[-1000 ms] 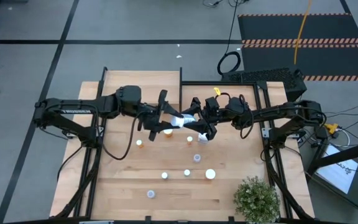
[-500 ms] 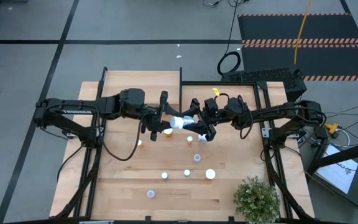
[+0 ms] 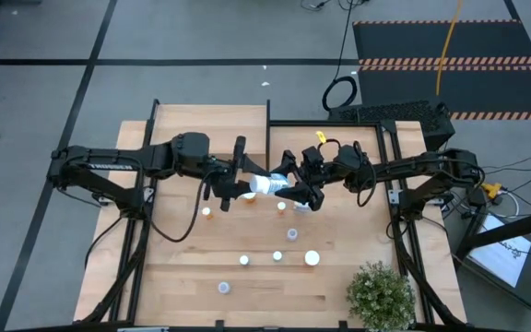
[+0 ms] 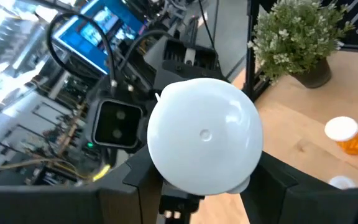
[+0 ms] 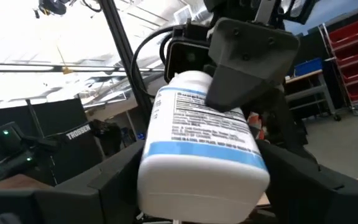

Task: Pick and place medicine bottles onto shelf by color
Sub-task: Put the bottom white pill bottle on the shelf

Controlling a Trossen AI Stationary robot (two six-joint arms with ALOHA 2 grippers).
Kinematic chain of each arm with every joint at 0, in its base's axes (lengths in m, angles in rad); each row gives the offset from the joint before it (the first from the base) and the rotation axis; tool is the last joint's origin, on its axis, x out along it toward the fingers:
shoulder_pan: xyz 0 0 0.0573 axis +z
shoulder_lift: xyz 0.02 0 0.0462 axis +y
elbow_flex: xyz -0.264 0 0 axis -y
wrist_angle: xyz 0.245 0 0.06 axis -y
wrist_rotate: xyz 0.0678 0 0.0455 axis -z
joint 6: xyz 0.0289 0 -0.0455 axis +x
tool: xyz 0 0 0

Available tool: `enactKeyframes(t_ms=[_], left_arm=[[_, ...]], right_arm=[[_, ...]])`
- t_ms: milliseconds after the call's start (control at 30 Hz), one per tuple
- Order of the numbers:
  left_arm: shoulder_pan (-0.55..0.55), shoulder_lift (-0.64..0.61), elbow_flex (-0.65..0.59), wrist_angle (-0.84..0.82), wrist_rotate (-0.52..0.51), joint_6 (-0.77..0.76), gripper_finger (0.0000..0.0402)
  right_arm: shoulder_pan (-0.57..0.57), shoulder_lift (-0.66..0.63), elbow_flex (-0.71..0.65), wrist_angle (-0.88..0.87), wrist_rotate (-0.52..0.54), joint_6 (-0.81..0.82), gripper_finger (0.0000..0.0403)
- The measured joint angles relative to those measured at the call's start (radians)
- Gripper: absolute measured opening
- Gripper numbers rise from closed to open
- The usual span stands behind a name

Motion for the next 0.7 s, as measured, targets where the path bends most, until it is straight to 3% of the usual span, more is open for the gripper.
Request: enactKeyframes(t_ms=[700], left_arm=[[-0.011, -0.039, 0.0, -0.066, -0.049, -0.003, 0.0178]], right_arm=[[-0.001, 0.002, 0.0, 0.025, 0.008, -0.017, 0.0233]])
